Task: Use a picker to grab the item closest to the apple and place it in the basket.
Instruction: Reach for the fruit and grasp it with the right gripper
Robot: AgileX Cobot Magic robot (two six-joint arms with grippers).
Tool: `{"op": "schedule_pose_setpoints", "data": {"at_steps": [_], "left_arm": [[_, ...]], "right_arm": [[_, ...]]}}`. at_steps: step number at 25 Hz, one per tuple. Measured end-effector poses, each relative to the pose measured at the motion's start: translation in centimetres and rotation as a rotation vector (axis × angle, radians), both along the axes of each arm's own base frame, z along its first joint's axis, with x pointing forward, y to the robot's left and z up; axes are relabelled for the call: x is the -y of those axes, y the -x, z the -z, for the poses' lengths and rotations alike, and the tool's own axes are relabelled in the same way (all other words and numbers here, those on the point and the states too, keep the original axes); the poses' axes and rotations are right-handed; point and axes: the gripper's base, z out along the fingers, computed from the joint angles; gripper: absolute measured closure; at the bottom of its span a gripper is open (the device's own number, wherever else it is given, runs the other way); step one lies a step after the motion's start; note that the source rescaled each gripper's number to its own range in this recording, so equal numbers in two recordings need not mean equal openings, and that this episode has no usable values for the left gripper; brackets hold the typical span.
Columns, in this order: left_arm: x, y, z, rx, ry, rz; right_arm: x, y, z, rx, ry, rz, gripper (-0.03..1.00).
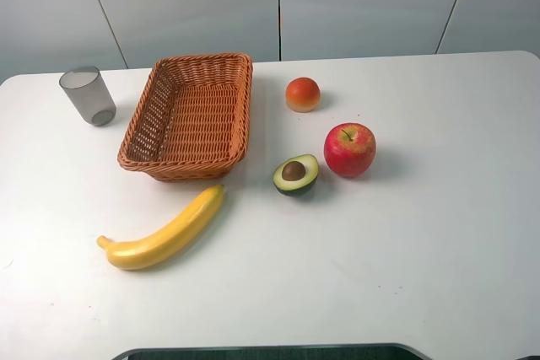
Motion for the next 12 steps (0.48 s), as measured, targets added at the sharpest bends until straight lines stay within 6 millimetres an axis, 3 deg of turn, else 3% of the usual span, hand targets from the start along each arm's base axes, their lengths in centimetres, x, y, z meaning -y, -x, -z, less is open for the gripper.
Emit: {"op": "schedule_pose_setpoints", "data": {"at_steps": [12], "left_arm": [[0.0, 0.0, 0.0, 0.0, -0.002, 0.001]], "right_arm": [[0.0, 0.0, 0.0, 0.0, 0.0, 0.0, -0.03]]}}
